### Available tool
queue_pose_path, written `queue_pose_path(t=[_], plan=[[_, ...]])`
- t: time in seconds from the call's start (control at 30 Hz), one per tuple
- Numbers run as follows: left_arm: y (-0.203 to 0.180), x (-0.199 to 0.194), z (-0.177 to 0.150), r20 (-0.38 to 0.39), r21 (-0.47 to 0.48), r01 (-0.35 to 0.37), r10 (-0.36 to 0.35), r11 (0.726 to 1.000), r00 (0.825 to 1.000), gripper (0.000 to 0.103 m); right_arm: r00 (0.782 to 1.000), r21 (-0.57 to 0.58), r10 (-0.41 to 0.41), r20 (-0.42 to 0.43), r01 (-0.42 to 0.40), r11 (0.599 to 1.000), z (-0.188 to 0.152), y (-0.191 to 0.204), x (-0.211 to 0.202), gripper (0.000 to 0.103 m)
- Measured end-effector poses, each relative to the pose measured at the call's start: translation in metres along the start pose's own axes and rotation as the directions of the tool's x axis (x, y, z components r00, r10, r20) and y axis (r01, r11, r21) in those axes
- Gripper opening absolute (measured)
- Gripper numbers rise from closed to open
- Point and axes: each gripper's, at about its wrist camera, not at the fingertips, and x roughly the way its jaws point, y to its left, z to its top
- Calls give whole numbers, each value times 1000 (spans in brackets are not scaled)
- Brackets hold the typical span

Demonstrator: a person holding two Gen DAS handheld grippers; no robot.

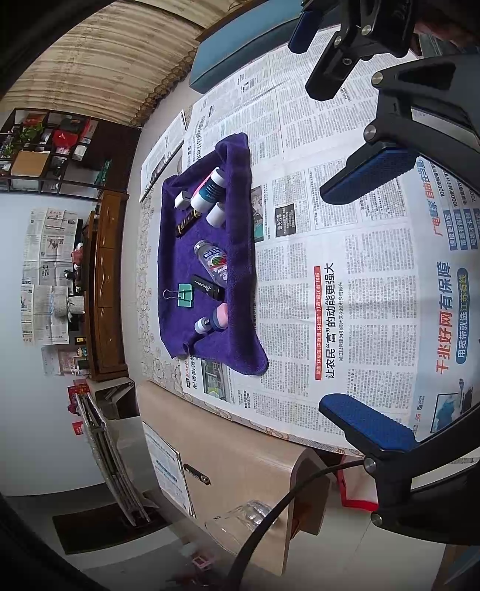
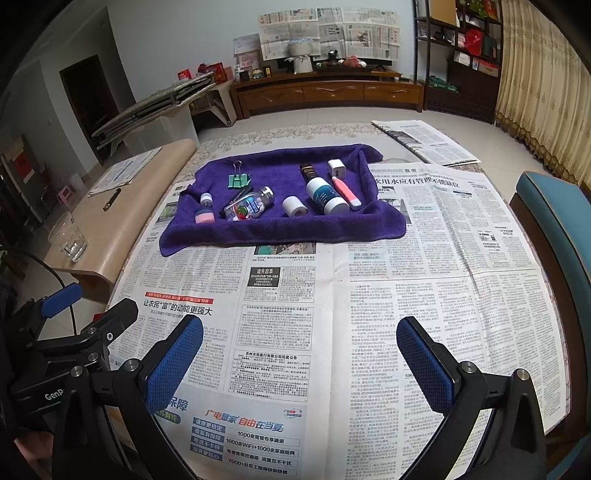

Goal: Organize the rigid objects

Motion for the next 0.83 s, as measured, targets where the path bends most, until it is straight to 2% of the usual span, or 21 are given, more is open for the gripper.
queue_pose_path(t=[0.7,0.83], plan=[[-1,0,-4,-16,3,5,-5,1000,1000,103,1000,-15,-2,-5,2,1000,-2,3,-1,103],[-1,1,-5,1,-1,4,-4,1000,1000,103,1000,-11,-1,-3,1,1000,-2,2,-1,103]])
